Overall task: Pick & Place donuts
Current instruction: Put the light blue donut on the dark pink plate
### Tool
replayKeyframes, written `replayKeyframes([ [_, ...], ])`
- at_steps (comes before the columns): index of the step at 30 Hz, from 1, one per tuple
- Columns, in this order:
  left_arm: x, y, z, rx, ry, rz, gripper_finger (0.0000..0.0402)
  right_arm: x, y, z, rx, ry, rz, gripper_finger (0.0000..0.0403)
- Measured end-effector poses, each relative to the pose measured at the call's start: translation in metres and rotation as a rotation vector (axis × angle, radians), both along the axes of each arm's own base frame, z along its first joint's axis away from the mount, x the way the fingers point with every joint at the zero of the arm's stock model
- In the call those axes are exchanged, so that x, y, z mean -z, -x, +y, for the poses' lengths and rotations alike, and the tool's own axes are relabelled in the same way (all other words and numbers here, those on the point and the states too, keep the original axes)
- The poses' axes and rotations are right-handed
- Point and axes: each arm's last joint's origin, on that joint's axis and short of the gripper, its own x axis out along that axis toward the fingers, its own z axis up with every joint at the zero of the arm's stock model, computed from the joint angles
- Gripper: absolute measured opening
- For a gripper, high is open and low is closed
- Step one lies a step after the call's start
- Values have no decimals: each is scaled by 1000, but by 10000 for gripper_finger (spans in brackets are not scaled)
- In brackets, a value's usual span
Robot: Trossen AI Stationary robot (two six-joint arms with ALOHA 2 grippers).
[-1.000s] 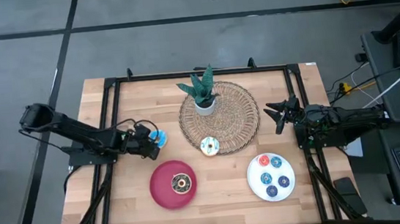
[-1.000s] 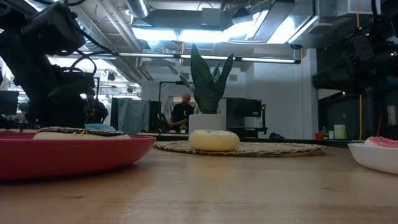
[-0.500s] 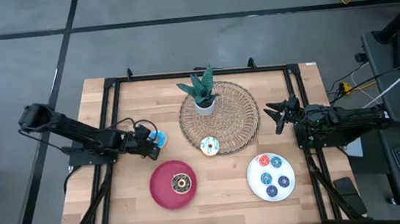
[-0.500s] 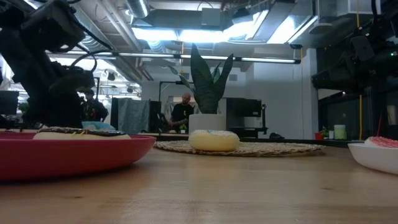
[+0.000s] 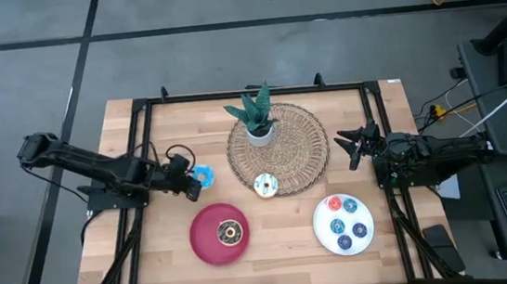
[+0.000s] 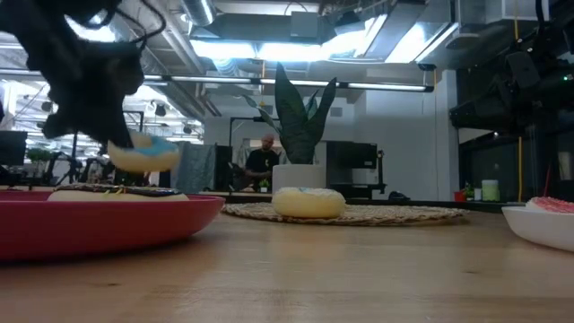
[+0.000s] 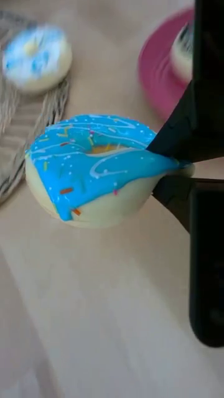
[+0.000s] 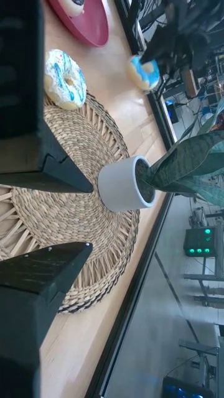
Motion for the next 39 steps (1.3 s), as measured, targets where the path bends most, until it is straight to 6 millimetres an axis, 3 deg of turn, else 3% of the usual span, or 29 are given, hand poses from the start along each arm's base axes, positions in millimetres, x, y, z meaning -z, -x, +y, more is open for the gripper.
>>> replayKeyframes([
  [7, -27, -6, -17, 80, 92, -72, 19, 0, 0, 0, 0, 1, 1, 140],
  [11, -31, -3, -29, 86, 158, -85, 19, 0, 0, 0, 0, 1, 1, 140],
  [19, -17, 2, -64, 118, 255, 8, 19, 0, 0, 0, 0, 0, 0, 140],
  [32, 1, -13, -118, 191, 359, 38, 19, 0, 0, 0, 0, 1, 1, 140],
  [39, 8, -25, -135, 205, 350, 96, 19, 0, 0, 0, 0, 0, 0, 140],
])
